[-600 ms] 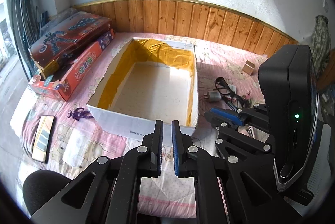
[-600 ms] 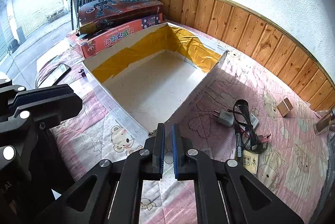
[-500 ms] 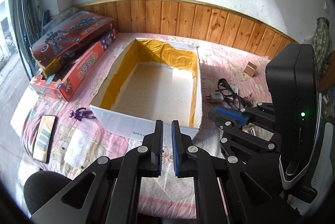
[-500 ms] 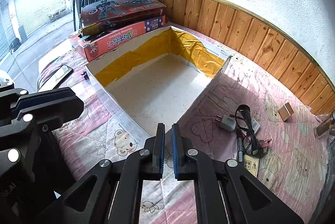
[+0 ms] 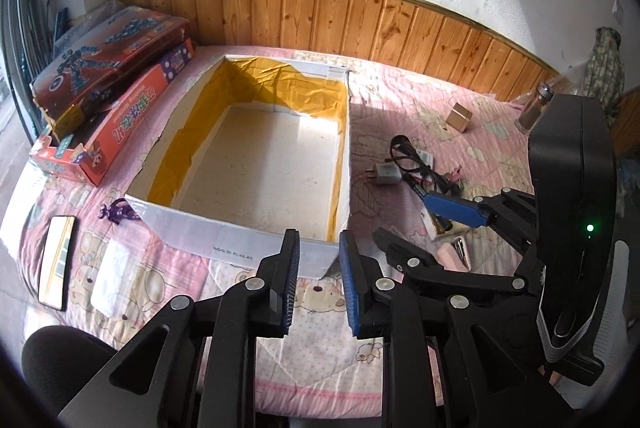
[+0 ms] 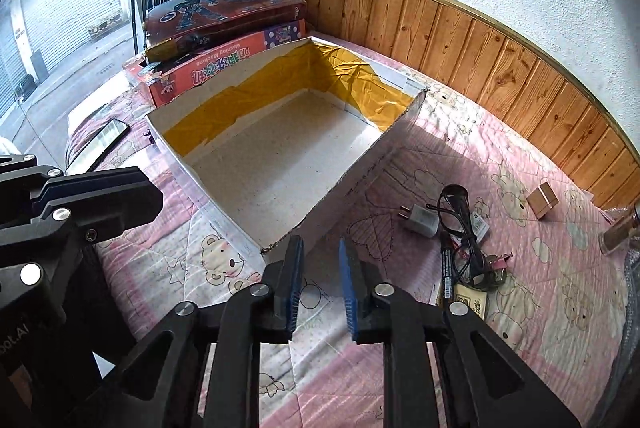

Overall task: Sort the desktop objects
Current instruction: 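Move both tools from the box toward the scattered items on the quilt, then grasp the clear labeled tube with the left tool while the right tool grasps the black marker, then carry the tube in the left tool while the right tool carries the marker over the box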

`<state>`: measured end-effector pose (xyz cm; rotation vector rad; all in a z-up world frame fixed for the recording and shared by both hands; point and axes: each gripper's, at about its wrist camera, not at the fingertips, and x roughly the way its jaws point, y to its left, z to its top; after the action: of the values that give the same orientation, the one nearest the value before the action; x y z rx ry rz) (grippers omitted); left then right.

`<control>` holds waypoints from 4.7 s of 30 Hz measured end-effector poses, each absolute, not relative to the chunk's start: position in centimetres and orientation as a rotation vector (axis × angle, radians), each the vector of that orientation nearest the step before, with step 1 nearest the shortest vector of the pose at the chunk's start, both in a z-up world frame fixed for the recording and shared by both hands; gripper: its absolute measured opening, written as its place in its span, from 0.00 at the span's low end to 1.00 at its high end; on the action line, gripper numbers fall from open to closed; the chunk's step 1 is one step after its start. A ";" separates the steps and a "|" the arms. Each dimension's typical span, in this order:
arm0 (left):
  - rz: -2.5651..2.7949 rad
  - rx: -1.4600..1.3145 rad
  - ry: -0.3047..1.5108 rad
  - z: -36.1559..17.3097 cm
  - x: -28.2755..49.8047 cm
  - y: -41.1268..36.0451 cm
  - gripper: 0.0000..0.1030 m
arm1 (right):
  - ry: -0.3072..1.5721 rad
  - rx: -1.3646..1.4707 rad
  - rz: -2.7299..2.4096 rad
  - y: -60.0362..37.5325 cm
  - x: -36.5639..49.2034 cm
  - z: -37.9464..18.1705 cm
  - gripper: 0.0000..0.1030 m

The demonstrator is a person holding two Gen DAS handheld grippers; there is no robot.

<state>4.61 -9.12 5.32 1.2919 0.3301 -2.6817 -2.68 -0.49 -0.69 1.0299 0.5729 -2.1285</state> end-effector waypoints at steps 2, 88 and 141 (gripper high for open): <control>-2.678 1.299 0.328 5.1 4.2 -8.8 0.30 | 0.563 1.034 -2.137 0.2 -2.9 -0.9 0.56; -2.630 1.635 0.519 -8.5 -4.2 0.7 0.11 | -0.054 1.368 -2.014 15.4 -13.6 -9.3 0.14; -2.746 1.227 0.609 3.6 3.6 -8.0 0.11 | -0.033 1.165 -2.011 8.4 -4.4 0.8 0.14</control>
<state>3.57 -8.00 3.64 1.2265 0.6086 -2.7462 -4.44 8.44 0.82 1.1646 -0.0334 -2.0106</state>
